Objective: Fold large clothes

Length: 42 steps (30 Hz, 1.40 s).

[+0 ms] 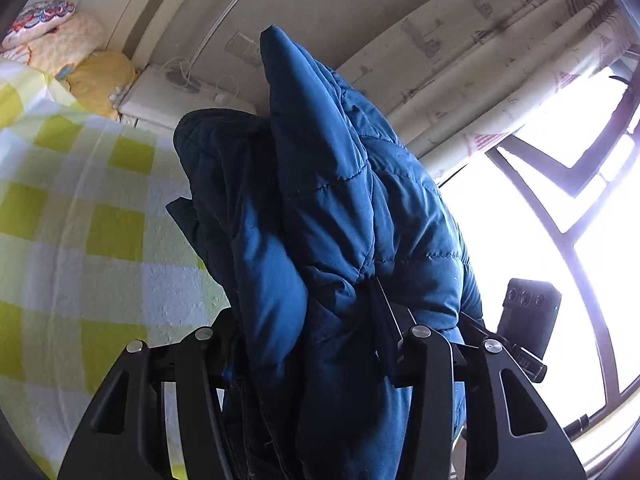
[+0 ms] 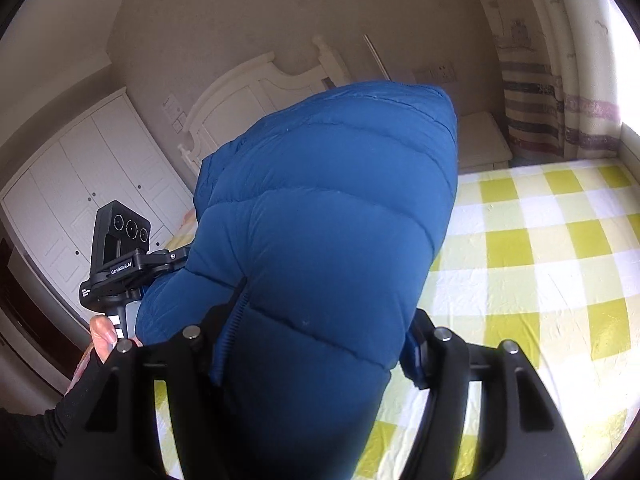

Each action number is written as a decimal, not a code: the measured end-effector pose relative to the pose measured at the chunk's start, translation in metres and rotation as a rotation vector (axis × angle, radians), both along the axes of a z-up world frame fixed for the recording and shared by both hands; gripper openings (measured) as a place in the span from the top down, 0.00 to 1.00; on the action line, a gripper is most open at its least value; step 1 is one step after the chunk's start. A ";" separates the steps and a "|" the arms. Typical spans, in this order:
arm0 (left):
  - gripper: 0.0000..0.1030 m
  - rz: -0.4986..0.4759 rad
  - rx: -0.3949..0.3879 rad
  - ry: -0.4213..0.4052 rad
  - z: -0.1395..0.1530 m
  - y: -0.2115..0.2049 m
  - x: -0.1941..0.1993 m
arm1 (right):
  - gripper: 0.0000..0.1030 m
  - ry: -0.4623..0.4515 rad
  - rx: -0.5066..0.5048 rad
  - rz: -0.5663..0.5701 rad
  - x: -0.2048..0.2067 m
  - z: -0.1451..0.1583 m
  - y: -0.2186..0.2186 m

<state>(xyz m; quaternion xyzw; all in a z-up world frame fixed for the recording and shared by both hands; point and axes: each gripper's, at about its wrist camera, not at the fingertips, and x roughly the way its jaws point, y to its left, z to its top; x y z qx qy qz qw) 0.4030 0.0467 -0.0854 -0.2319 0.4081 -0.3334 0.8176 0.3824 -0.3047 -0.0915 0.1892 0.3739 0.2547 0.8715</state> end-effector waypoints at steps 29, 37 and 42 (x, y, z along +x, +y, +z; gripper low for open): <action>0.04 0.226 0.538 -0.166 0.011 -0.105 0.066 | 0.63 -0.069 -0.493 -0.224 -0.104 -0.064 0.027; 0.04 0.236 0.545 -0.163 -0.001 -0.105 0.077 | 0.80 -0.180 -0.632 -0.287 -0.119 -0.034 0.060; 0.04 0.207 0.511 -0.161 -0.006 -0.105 0.076 | 0.80 -0.040 -0.546 -0.278 -0.107 -0.063 0.039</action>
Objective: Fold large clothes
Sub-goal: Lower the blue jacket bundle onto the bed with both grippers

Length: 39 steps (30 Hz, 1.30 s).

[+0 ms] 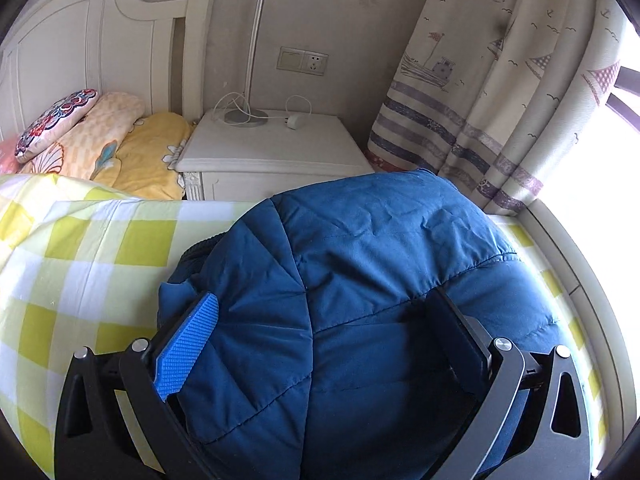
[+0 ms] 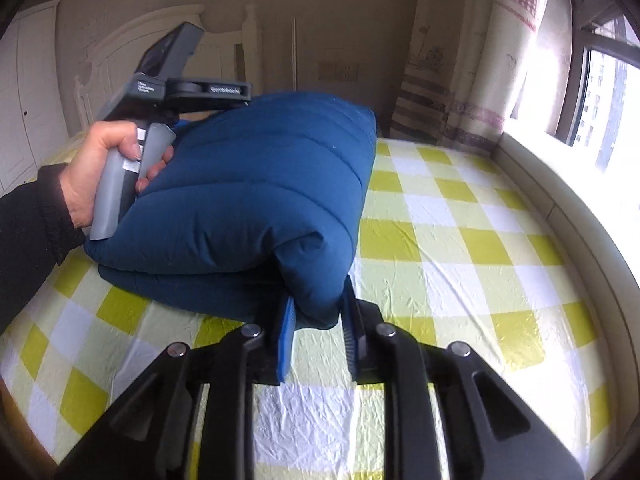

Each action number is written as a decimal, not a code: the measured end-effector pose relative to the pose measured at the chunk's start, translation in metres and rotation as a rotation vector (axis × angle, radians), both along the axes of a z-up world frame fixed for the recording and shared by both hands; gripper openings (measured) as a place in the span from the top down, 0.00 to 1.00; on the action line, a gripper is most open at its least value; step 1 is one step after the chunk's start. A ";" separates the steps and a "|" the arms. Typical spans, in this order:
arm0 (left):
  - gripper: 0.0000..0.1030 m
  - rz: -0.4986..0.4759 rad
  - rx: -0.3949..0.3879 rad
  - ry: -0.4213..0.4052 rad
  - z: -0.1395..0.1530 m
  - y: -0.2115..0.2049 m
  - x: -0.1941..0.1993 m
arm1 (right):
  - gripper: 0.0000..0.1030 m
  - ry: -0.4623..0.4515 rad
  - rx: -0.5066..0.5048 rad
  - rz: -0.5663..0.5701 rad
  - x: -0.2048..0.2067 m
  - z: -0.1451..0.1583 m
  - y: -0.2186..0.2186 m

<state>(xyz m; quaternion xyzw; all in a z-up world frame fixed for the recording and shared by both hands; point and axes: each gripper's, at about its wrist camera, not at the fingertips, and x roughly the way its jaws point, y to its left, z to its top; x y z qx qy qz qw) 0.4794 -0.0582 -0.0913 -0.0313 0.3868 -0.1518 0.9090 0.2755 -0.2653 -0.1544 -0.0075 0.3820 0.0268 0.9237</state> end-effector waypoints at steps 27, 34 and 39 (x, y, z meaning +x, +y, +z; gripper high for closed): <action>0.04 -0.017 0.044 -0.014 -0.002 -0.008 -0.004 | 0.80 -0.030 -0.133 -0.065 0.005 0.002 0.006; 0.04 -0.005 0.011 -0.009 -0.004 0.000 -0.003 | 0.59 -0.070 -0.084 -0.060 -0.033 0.045 0.010; 0.04 0.010 0.044 -0.027 -0.002 -0.003 -0.007 | 0.36 -0.209 -0.163 -0.034 -0.031 0.072 0.040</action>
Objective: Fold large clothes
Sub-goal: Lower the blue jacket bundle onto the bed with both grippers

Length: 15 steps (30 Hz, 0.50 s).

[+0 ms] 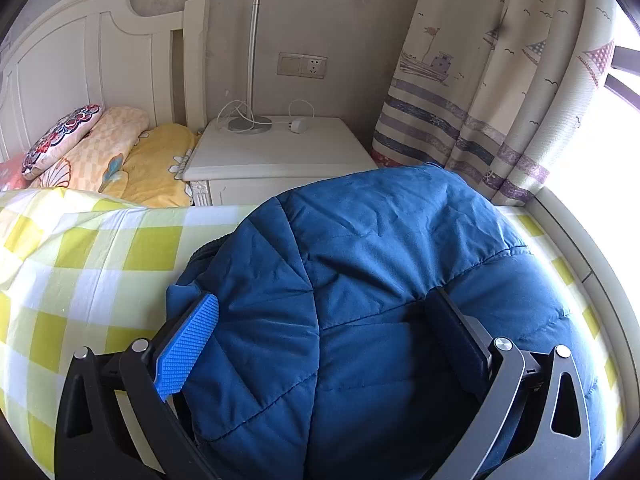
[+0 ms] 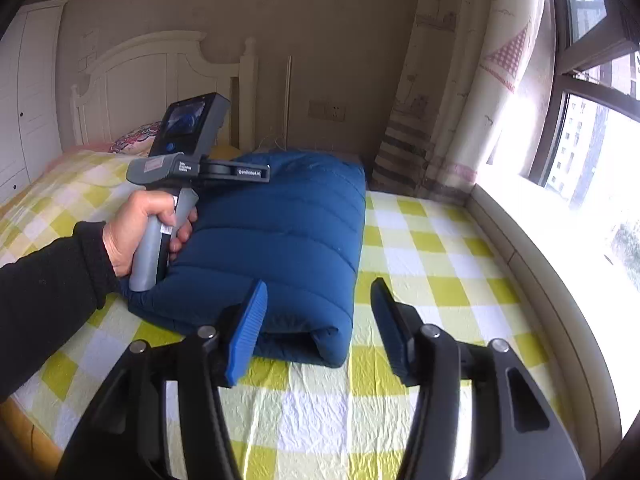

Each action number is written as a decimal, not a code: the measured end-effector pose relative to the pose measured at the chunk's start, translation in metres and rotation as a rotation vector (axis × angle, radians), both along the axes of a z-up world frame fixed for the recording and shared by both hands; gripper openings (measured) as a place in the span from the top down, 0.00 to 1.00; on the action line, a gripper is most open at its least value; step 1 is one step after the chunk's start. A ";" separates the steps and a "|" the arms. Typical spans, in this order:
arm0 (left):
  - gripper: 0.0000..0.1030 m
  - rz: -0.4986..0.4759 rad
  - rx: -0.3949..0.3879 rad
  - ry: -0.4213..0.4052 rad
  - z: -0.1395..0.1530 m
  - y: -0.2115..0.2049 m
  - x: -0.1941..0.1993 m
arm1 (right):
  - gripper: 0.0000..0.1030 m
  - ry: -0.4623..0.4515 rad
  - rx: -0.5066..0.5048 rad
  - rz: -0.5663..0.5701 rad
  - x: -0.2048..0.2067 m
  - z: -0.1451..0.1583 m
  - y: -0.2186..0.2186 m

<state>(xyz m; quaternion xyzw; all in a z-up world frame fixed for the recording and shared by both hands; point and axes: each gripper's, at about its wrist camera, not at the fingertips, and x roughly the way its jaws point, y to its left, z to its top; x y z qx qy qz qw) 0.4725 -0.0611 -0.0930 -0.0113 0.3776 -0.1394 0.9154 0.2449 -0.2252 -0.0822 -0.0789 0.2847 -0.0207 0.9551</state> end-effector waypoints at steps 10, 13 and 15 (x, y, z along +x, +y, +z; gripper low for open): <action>0.04 0.016 0.031 -0.025 0.002 -0.002 -0.006 | 0.29 0.259 0.009 -0.006 0.075 -0.070 0.002; 0.04 0.035 0.042 -0.026 0.003 0.000 -0.009 | 0.21 0.268 0.135 -0.009 0.082 -0.077 -0.017; 0.04 0.049 0.048 -0.022 0.005 0.003 -0.013 | 0.16 0.288 0.258 -0.018 0.078 -0.079 -0.038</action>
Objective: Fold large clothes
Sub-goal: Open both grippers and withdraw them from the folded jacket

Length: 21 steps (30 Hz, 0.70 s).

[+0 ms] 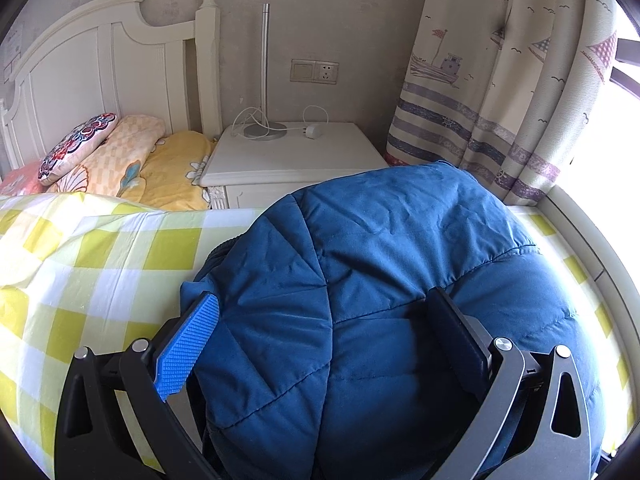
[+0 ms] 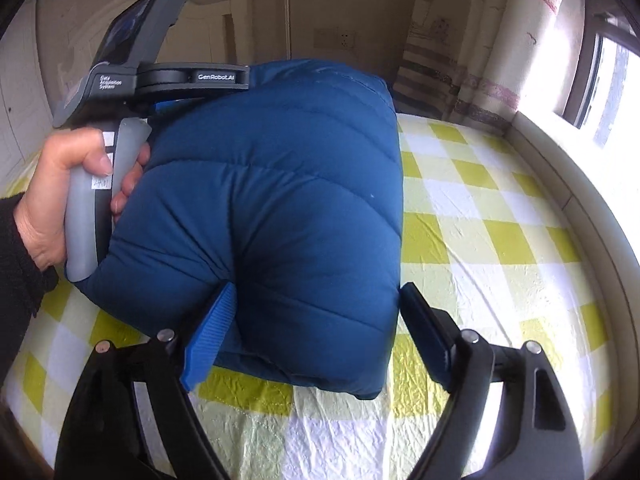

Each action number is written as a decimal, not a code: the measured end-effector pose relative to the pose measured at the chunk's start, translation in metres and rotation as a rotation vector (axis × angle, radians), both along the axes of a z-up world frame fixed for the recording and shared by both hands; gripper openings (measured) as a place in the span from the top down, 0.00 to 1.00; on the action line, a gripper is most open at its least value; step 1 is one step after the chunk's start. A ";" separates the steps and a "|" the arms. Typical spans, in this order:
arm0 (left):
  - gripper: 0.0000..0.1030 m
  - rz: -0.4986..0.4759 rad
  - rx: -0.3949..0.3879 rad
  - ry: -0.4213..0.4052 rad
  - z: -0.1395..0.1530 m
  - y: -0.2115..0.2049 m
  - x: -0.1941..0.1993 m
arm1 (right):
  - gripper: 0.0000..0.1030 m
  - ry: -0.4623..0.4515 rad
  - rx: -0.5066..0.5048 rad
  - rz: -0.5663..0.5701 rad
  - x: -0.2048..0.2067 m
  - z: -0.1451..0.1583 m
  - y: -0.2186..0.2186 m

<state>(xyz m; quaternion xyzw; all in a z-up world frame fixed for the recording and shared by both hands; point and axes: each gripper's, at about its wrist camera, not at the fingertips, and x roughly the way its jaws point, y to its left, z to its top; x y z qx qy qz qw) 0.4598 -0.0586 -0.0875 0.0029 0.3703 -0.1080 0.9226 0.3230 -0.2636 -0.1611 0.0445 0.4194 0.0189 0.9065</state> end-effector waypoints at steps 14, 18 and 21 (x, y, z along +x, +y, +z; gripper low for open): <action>0.04 0.138 0.095 -0.362 0.068 0.059 -0.282 | 0.03 -0.252 0.041 0.061 -0.148 0.066 -0.006; 0.04 0.075 0.070 -0.338 0.063 0.062 -0.338 | 0.03 -0.301 0.045 0.039 -0.179 0.075 0.001; 0.04 0.099 0.060 -0.314 0.063 0.061 -0.354 | 0.03 -0.331 0.007 0.016 -0.196 0.085 0.009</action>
